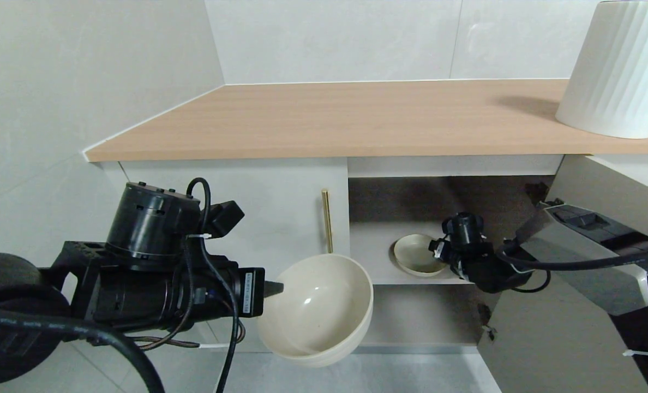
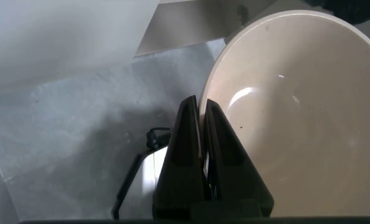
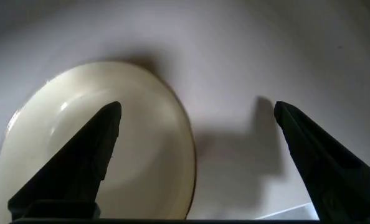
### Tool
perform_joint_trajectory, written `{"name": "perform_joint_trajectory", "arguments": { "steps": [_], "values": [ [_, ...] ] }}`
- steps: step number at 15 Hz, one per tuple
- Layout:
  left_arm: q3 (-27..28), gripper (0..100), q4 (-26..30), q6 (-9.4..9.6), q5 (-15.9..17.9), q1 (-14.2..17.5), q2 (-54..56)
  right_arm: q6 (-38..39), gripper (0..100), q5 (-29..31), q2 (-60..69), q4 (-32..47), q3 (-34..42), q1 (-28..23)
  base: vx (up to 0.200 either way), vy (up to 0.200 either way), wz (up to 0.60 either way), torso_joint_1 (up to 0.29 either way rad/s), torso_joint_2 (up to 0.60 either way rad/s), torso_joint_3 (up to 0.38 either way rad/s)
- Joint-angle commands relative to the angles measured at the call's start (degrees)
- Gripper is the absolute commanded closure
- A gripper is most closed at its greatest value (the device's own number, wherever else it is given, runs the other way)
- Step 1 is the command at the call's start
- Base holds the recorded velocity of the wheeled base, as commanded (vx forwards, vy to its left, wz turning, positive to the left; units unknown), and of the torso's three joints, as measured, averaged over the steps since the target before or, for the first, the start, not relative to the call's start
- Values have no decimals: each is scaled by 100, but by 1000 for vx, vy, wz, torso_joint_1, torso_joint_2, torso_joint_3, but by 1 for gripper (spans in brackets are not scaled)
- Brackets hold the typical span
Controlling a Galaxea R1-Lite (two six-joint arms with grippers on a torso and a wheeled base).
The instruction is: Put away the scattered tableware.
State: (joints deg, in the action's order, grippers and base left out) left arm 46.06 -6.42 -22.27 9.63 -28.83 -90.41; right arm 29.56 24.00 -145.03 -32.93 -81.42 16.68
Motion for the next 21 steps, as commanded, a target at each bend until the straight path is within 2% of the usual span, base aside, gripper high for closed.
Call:
{"name": "perform_joint_trajectory", "arguments": {
  "steps": [1, 3, 4, 5, 6, 7, 8, 11, 15, 16, 18, 21],
  "values": [
    [70, 100, -8, 4, -102, -79, -162, 129, 0, -36, 880, 225, 610, 64, 0, 0, 0, 0, 0, 0],
    [149, 100, -17, 56, -480, -360, -408, 111, 0, -256, 1996, 542, 1498, 486, 0, 0, 0, 0, 0, 0],
    [158, 100, -17, 127, -611, -457, -504, 102, 0, -440, 2357, 735, 1682, 582, 0, 0, 0, 0, 0, 0],
    [158, 100, -26, 294, -840, -589, -680, 102, 0, -739, 3007, 1236, 1858, 767, 0, 0, 0, 0, 0, 0],
    [132, 100, -26, 505, -1148, -773, -856, 94, 0, -1038, 3719, 2150, 1893, 1004, 0, 0, 0, 0, 0, 0],
    [123, 100, -17, 610, -1385, -896, -961, 94, 0, -1275, 4220, 2924, 1849, 1180, 0, 0, 0, 0, 0, 0],
    [123, 100, -26, 619, -1570, -958, -1102, 85, 0, -1609, 4695, 3574, 1805, 1329, 0, 0, 0, 0, 0, 0],
    [140, 100, -34, 619, -1657, -1028, -1304, -117, 0, -2585, 5714, 4629, 1752, 1822, 0, 0, 0, 0, 0, 0],
    [132, 100, -193, 619, -1710, -1274, -1269, -407, 0, -2602, 5582, 5226, 1779, 2314, 0, 0, 0, 0, 0, 0],
    [114, 100, -351, 619, -1842, -1336, -1251, -407, 0, -2611, 5371, 5393, 1761, 2525, 0, 0, 0, 0, 0, 0],
    [97, 100, -439, 619, -1956, -1362, -1208, -390, 0, -2629, 4967, 5367, 1779, 2674, 0, 0, 0, 0, 0, 0],
    [79, 100, -439, 610, -1956, -1406, -1084, -311, 0, -2602, 4545, 5270, 1744, 2727, 0, 0, 0, 0, 0, 0]
  ]
}}
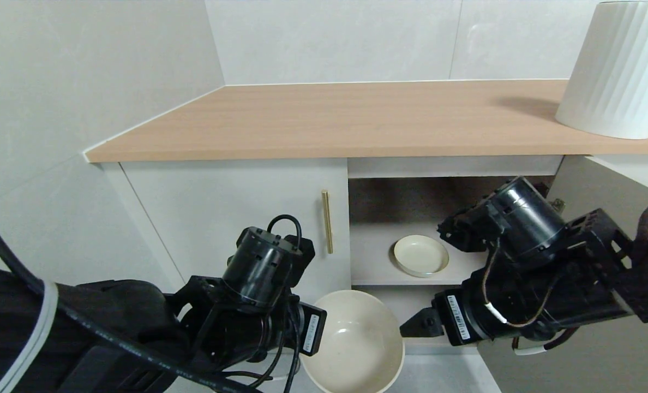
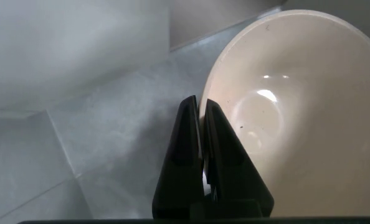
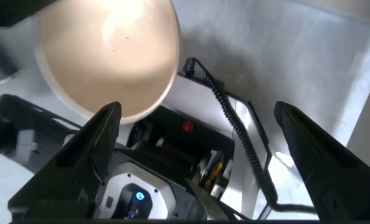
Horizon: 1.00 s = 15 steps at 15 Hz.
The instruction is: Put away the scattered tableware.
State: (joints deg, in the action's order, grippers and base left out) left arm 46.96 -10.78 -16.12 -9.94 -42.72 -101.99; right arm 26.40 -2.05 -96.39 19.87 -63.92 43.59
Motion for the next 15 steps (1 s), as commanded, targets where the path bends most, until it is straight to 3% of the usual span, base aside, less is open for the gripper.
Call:
{"name": "perform_joint_trajectory", "arguments": {
  "steps": [1, 14, 15],
  "values": [
    [-29, 100, -3, -6, -8, -61, 109, 40, 0, -6, -389, -45, -7, 44, 0, 0, 0, 0, 0, 0],
    [-64, 100, -30, -32, -8, -193, 109, 418, 0, 3, -864, -625, -7, 70, 0, 0, 0, 0, 0, 0],
    [-64, 100, -47, -32, -8, -193, 109, 418, 100, 3, -873, -625, -7, 70, 0, 0, 0, 0, 0, 0]
  ]
}}
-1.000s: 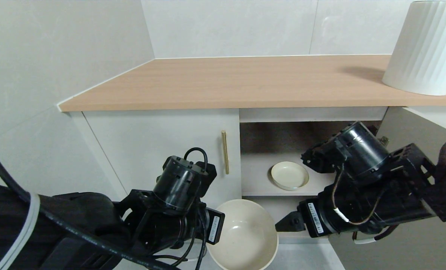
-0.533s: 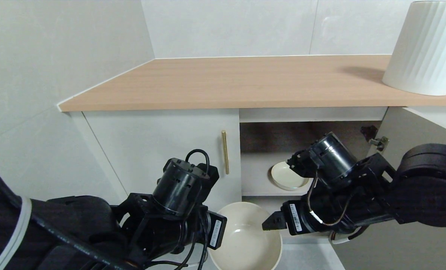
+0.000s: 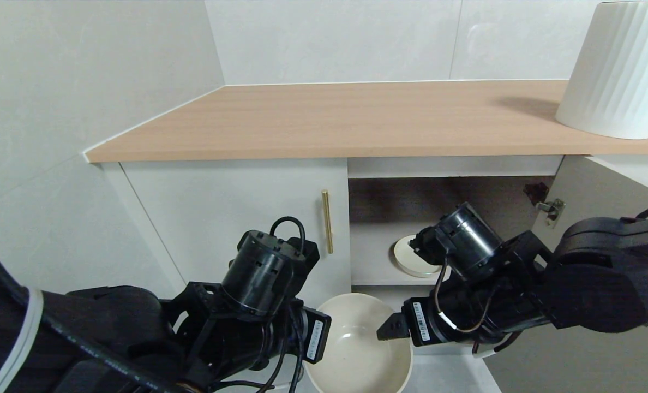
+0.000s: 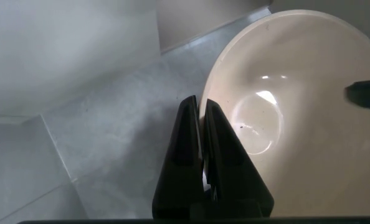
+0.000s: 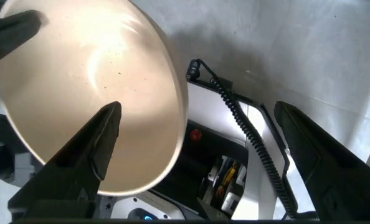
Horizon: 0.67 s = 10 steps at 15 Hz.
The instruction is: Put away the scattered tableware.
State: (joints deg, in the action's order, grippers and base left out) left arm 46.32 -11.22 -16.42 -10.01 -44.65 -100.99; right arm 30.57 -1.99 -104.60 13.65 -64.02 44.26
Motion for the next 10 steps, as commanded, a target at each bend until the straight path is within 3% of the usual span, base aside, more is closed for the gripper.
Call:
{"name": "perform_joint_trajectory", "arguments": {
  "steps": [1, 10],
  "values": [
    [-1, 100, -3, -1, -1, 1, 9, 1, 100, -3, -52, -3, 13, 12, 0, 0, 0, 0, 0, 0],
    [-1, 100, -21, -10, -10, -8, -18, -8, 100, -12, -52, 6, 39, 100, 0, 0, 0, 0, 0, 0]
  ]
}}
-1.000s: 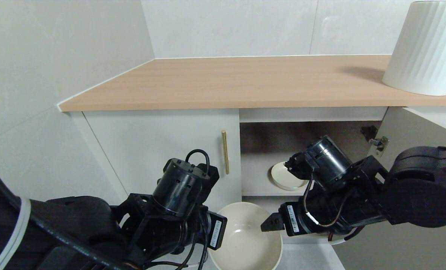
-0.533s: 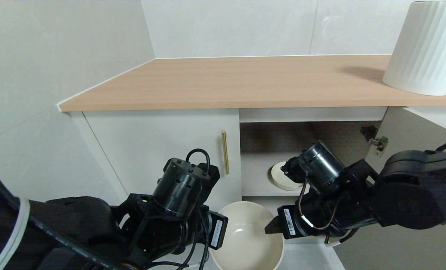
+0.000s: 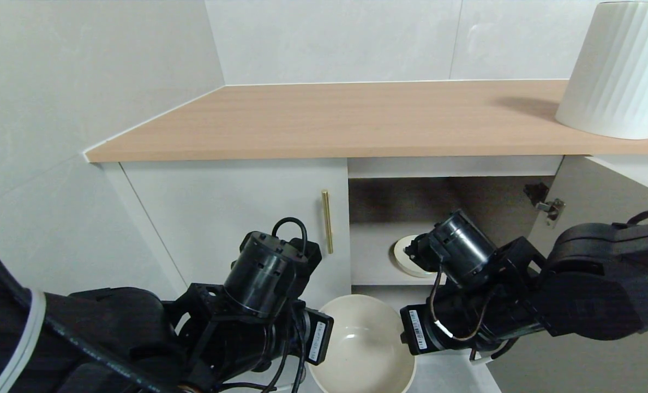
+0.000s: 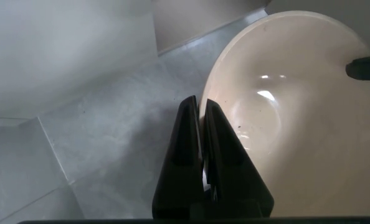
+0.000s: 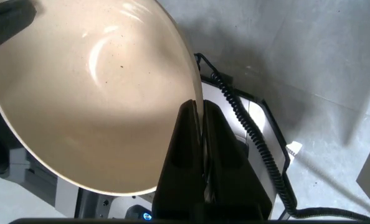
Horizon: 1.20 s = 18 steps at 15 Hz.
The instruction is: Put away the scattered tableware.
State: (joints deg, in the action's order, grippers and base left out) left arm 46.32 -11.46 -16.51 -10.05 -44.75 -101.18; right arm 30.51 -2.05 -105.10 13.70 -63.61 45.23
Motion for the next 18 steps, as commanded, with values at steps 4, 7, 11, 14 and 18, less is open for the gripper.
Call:
{"name": "perform_joint_trajectory", "arguments": {
  "steps": [4, 7, 11, 14, 18],
  "values": [
    [8, 0, 3, -11, -33, 2, -7, -2, 100, 3, -11, 1, -2, 4, 0, 0, 0, 0, 0, 0],
    [8, 0, -120, -11, -41, 2, -7, -2, 100, 47, -37, -8, -2, -5, 0, 0, 0, 0, 0, 0],
    [8, 0, -155, -19, -41, 10, 20, 16, 100, 1057, -116, -790, 437, -348, 0, 0, 0, 0, 0, 0],
    [8, 0, -181, -28, -50, 19, 46, -2, 100, 1532, -196, -2574, 1263, -805, 0, 0, 0, 0, 0, 0],
    [26, 0, -190, -98, -41, 28, 55, -89, 100, 1558, -732, -4306, 1457, -1534, 0, 0, 0, 0, 0, 0]
  ]
}}
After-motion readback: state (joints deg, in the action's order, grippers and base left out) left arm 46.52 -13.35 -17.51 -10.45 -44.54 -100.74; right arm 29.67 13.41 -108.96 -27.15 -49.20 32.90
